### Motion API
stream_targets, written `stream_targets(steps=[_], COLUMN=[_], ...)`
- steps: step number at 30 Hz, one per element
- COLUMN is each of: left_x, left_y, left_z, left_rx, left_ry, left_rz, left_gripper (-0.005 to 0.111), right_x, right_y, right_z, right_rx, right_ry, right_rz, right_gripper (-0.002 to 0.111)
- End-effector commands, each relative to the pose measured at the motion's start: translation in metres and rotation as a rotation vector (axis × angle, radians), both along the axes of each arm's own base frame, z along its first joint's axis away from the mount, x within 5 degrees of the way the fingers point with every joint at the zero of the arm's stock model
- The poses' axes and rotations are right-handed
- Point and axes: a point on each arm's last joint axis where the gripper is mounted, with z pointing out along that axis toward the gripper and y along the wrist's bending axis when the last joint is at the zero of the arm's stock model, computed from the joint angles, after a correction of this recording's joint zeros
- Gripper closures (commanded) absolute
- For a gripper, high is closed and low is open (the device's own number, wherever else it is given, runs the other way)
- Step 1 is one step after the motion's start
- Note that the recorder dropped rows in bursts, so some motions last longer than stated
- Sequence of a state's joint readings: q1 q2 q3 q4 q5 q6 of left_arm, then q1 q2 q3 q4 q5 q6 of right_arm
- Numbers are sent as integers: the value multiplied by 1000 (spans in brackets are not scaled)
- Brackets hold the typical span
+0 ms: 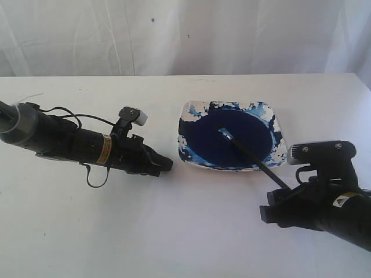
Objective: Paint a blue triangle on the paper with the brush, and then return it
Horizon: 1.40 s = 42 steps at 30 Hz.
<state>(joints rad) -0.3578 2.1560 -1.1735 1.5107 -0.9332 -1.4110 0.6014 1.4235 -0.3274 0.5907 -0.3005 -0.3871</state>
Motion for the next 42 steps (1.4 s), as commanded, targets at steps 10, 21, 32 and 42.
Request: stream_targets(steps=[10, 21, 32, 42], left_x=[2, 2, 2, 2], left_y=[1, 1, 1, 1], left_z=[-2, -2, -2, -2], left_rx=[43, 43, 43, 43], left_ry=[-16, -16, -16, -16], left_rz=[11, 11, 11, 11], left_gripper=[107, 107, 107, 107], right_x=[3, 8, 11, 14], right_y=[-1, -2, -4, -5], right_z=[-21, -19, -17, -14], right_rx=[-67, -71, -56, -34], right_ry=[58, -1, -37, -75], right_rz=[-3, -24, -71, -103], right_gripper=[50, 61, 83, 85])
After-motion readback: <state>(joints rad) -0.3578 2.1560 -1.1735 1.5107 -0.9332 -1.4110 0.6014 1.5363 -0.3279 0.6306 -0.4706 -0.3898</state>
